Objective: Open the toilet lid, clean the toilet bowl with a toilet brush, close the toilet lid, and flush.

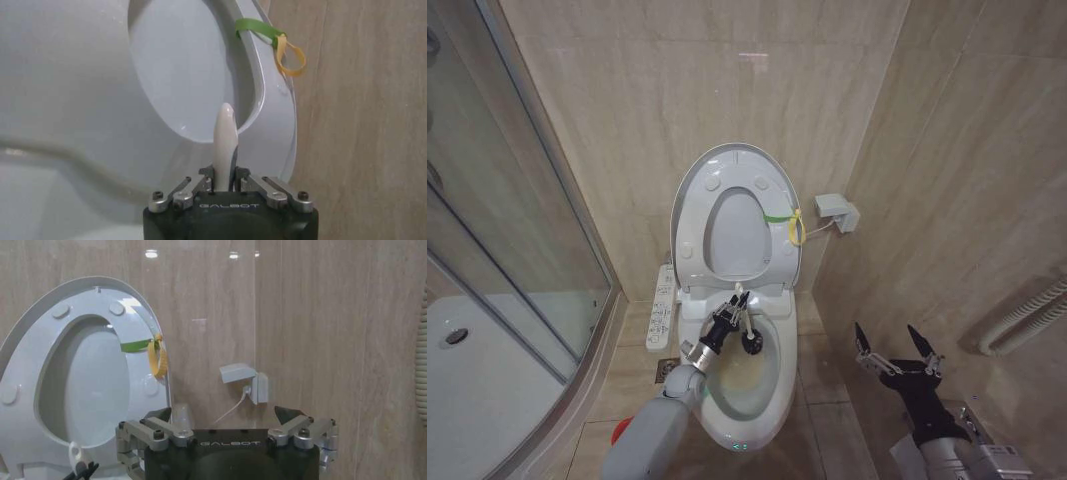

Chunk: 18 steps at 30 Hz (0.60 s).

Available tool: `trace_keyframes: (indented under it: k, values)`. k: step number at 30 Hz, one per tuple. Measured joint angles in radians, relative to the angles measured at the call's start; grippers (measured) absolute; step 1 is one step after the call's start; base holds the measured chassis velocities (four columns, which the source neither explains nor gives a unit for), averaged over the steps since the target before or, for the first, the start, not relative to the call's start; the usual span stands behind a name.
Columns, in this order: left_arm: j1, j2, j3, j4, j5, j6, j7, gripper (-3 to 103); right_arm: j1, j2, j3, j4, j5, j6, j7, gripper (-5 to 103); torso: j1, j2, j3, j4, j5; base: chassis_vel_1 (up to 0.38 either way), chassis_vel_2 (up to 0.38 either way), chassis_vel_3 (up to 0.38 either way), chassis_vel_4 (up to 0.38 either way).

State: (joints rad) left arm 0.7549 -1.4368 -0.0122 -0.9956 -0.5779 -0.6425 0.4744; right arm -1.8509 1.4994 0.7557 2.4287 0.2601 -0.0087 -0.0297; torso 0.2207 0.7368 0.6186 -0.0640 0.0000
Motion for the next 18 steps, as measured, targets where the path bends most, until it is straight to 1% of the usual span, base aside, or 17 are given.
trace_keyframes:
  k: [2, 3, 4, 5, 7, 10, 12, 13, 14, 16, 18]
  values:
    - [0.018, -0.021, -0.021, 0.038, 0.009, -0.016, 0.023, 19, 0.0, 0.0, 0.0, 0.0, 0.0, 0.0, 0.0, 100, 0.0, 0.0, 0.0, 0.0001, 0.0, 0.0, 0.0, 0.0, 0.0]
    - [0.018, -0.021, -0.021, 0.038, 0.009, -0.016, 0.023, 19, 0.0, 0.0, 0.0, 0.0, 0.0, 0.0, 0.0, 100, 0.0, 0.0, 0.0, 0.0001, 0.0, 0.0, 0.0, 0.0, 0.0]
    - [0.025, -0.031, -0.035, 0.063, 0.017, -0.029, 0.037, 19, 0.0, 0.0, 0.0, 0.0, 0.0, 0.0, 0.0, 100, 0.0, 0.0, 0.0, 0.0002, 0.0, 0.0, 0.0, 0.0, 0.0]
    - [0.024, -0.039, -0.049, 0.09, 0.021, -0.043, 0.049, 19, 0.0, 0.0, 0.0, 0.0, 0.0, 0.0, 0.0, 100, -0.001, 0.0, -0.001, 0.0007, 0.0014, 0.0, 0.0, 0.0, 0.0]
    - [0.021, -0.042, -0.056, 0.108, 0.022, -0.053, 0.059, 19, 0.0, 0.0, 0.0, 0.0, 0.0, 0.0, 0.0, 100, -0.001, 0.001, -0.001, 0.0011, 0.0015, 0.0, 0.0, 0.0, 0.0]
    - [0.012, -0.042, -0.056, 0.111, 0.016, -0.054, 0.06, 19, 0.0, 0.0, 0.0, 0.0, 0.0, 0.0, 0.0, 100, -0.001, 0.001, 0.0, 0.001, 0.001, 0.0, 0.0, 0.0, 0.0]
    - [-0.002, -0.044, -0.048, 0.104, 0.006, -0.05, 0.051, 19, 0.0, 0.0, 0.0, 0.0, 0.0, 0.0, 0.0, 100, 0.0, 0.0, 0.0, -0.0002, -0.0009, 0.0, 0.0, 0.0, 0.0]
    - [-0.002, -0.044, -0.048, 0.104, 0.006, -0.05, 0.051, 19, 0.0, 0.0, 0.0, 0.0, 0.0, 0.0, 0.0, 100, 0.0, 0.0, 0.0, -0.0002, -0.0009, 0.0, 0.0, 0.0, 0.0]
    - [-0.009, -0.049, -0.043, 0.1, 0.003, -0.048, 0.047, 19, 0.0, 0.0, 0.0, 0.0, 0.0, 0.0, 0.0, 100, 0.0, 0.0, 0.0, -0.0007, -0.0013, 0.0, 0.0, 0.0, 0.0]
    - [-0.017, -0.06, -0.031, 0.092, 0.002, -0.045, 0.042, 19, 0.0, 0.0, 0.0, 0.0, 0.0, 0.0, 0.0, 100, 0.0, -0.001, 0.0, -0.001, -0.0014, 0.0, 0.0, 0.0, 0.0]
    - [-0.016, -0.069, -0.021, 0.083, 0.001, -0.042, 0.037, 19, 0.0, 0.0, 0.0, 0.0, 0.0, 0.0, 0.0, 100, 0.0, -0.001, 0.0, -0.0006, -0.0002, 0.0, 0.0, 0.0, 0.0]
